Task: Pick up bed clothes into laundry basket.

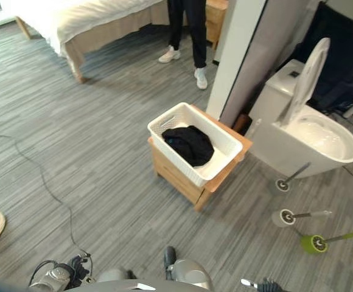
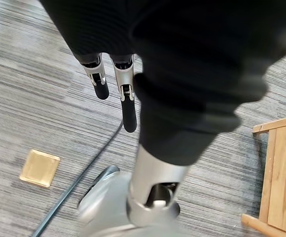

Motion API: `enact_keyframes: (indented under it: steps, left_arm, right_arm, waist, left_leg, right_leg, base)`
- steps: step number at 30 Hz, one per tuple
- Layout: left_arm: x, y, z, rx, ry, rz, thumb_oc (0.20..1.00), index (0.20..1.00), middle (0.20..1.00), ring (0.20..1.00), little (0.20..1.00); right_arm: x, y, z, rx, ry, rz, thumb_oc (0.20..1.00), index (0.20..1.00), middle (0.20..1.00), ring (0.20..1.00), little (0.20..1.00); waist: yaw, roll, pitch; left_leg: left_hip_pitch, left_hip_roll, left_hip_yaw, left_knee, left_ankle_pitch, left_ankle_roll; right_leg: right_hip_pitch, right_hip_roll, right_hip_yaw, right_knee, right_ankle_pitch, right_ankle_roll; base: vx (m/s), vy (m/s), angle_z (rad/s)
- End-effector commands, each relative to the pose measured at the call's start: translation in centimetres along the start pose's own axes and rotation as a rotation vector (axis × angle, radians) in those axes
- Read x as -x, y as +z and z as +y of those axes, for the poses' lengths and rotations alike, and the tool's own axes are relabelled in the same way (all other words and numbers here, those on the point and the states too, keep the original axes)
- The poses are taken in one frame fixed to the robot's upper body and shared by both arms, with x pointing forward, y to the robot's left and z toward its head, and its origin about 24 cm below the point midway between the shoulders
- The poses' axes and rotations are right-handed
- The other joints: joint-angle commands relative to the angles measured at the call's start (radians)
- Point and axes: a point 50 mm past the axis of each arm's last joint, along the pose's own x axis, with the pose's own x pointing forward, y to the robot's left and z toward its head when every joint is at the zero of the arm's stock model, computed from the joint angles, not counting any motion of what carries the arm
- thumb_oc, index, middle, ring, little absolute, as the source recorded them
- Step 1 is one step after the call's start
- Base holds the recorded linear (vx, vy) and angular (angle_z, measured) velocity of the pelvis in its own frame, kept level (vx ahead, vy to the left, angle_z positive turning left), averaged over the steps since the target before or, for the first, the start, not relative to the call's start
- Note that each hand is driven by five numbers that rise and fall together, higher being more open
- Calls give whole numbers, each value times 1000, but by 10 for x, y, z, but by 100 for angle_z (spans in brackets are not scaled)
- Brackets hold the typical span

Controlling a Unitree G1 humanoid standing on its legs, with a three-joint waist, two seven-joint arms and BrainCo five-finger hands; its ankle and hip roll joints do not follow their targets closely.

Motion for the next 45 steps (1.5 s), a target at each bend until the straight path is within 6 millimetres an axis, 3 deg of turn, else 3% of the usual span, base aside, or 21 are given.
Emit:
enact_keyframes:
  steps: [1, 2, 3, 4, 5, 6, 7, 8, 12, 19, 26, 27, 31, 32, 35, 40, 45]
  left_arm:
    - [0, 8, 11, -93, 9, -45, 1000, 1000, 1000, 1000, 1000]
    - [5, -12, 21, -81, 11, 4, 1000, 1000, 1000, 1000, 1000]
    - [3, -8, 23, -139, 47, 8, 1000, 1000, 1000, 1000, 1000]
    - [5, -18, 23, -87, 67, 52, 1000, 1000, 1000, 1000, 1000]
    - [7, -31, 19, -58, 70, 118, 1000, 1000, 1000, 1000, 1000]
    - [7, -31, 19, -58, 70, 119, 1000, 1000, 1000, 1000, 1000]
    - [9, -42, 9, -20, 50, 149, 1000, 1000, 1000, 1000, 1000]
    - [12, -53, -4, 13, 20, 181, 1000, 1000, 1000, 1000, 1000]
    - [17, -68, -22, 44, -31, 232, 1000, 1000, 1000, 1000, 1000]
    - [19, -72, -28, 66, -49, 238, 1000, 1000, 1000, 1000, 1000]
    - [14, -59, -23, 51, -40, 194, 1000, 1000, 1000, 1000, 1000]
    - [26, -80, -58, 624, 4, 194, 1000, 1000, 1000, 1000, 1000]
    - [16, -53, -43, 676, 55, 81, 1000, 1000, 1000, 1000, 1000]
    - [11, -39, -35, 679, 67, 26, 1000, 1000, 1000, 1000, 1000]
    - [7, -23, -29, 678, 75, -25, 1000, 1000, 1000, 1000, 1000]
    - [7, -26, -35, 678, 57, 1, 1000, 1000, 1000, 1000, 1000]
    - [13, -47, -50, 630, 15, 105, 1000, 1000, 1000, 1000, 1000]
  right_arm:
    - [-3, 38, 13, 99, 29, -93, 1000, 1000, 1000, 1000, 1000]
    - [-3, 42, 15, 99, 37, -109, 1000, 1000, 1000, 1000, 1000]
    - [-2, 49, 25, 133, 57, -146, 1000, 1000, 1000, 1000, 1000]
    - [0, 71, 43, 196, 107, -243, 1000, 1000, 1000, 1000, 1000]
    - [2, 78, 57, 225, 147, -277, 1000, 1000, 1000, 1000, 1000]
    - [2, 78, 57, 225, 147, -277, 1000, 1000, 1000, 1000, 1000]
    - [3, 77, 68, 346, 183, -276, 1000, 1000, 1000, 1000, 1000]
    - [3, 71, 67, 386, 179, -263, 1000, 1000, 1000, 1000, 1000]
    - [1, 61, 65, 344, 182, -217, 1000, 1000, 1000, 1000, 1000]
    - [2, 52, 69, 346, 211, -197, 1000, 1000, 1000, 1000, 1000]
    - [2, 48, 69, 339, 220, -182, 1000, 1000, 1000, 1000, 1000]
    - [1, 19, 28, -897, 14, -176, 1000, 1000, 1000, 1000, 1000]
    - [1, 34, 31, -1063, 36, -234, 1000, 1000, 1000, 1000, 1000]
    - [1, 34, 30, -1051, 37, -228, 1000, 1000, 1000, 1000, 1000]
    - [0, 26, 30, -1026, 12, -183, 1000, 1000, 1000, 1000, 1000]
    - [0, 9, 28, -944, -26, -107, 1000, 1000, 1000, 1000, 1000]
    - [2, -6, 34, -887, -11, -47, 1000, 1000, 1000, 1000, 1000]
  waist:
    - [-2, -1, -30]
    - [7, 3, -28]
    - [-9, -6, -33]
    - [2, -26, -51]
    - [24, -42, -73]
    - [24, -42, -73]
    - [51, -53, -105]
    - [67, -57, -125]
    - [78, -62, -145]
    - [88, -63, -152]
    - [89, -60, -157]
    - [47, -61, -123]
    - [53, -59, -130]
    - [53, -60, -134]
    - [56, -61, -136]
    - [57, -66, -139]
    - [56, -68, -136]
  left_leg:
    - [10, -27, -68, -170, 96, 94]
    - [3, -37, -90, -170, 104, 96]
    - [9, -43, -102, -187, 105, 97]
    - [26, -47, -104, -208, 105, 98]
    - [30, -54, -105, -222, 111, 101]
    - [30, -55, -105, -223, 112, 101]
    - [53, -51, -99, -262, 125, 99]
    - [68, -53, -105, -279, 130, 99]
    - [87, -53, -114, -293, 130, 98]
    - [96, -54, -121, -293, 128, 99]
    - [106, -51, -123, -293, 124, 98]
    - [147, -32, -89, -293, 161, 81]
    - [157, -42, -93, -293, 152, 87]
    - [159, -43, -95, -293, 150, 87]
    - [161, -41, -100, -293, 149, 85]
    - [167, -35, -103, -293, 145, 81]
    - [173, -28, -100, -293, 144, 76]
  right_leg:
    - [-27, -63, 292, 105, -102, 97]
    - [-33, -64, 314, 122, -100, 104]
    - [-35, -42, 385, 118, -91, 116]
    - [-31, -29, 436, 89, -75, 118]
    - [-6, -46, 427, 35, -66, 112]
    - [-4, -46, 427, 33, -66, 112]
    - [37, -47, 419, -28, -56, 114]
    - [66, -51, 408, -55, -53, 115]
    - [94, -55, 393, -76, -53, 117]
    - [110, -61, 385, -88, -52, 117]
    - [121, -64, 383, -96, -51, 120]
    - [136, -45, 388, -75, -14, 157]
    - [145, -57, 385, -71, -24, 163]
    - [148, -61, 383, -70, -26, 164]
    - [155, -63, 380, -71, -31, 163]
    - [164, -60, 381, -78, -34, 158]
    - [171, -55, 383, -81, -38, 154]
  base:
    - [-83, 131, 2]
    - [-109, 161, 29]
    - [-72, 90, 53]
    - [-41, 31, 110]
    - [-14, 1, 72]
    - [28, -48, 51]
    - [85, -48, -2]
    - [85, -48, 5]
    - [41, -14, 14]
    - [7, -1, 0]
    - [0, 0, 0]
    - [18, 37, 1]
    - [31, 56, -3]
    - [32, 35, -5]
    - [32, 5, 2]
    - [42, -31, 3]
    - [31, -35, -1]
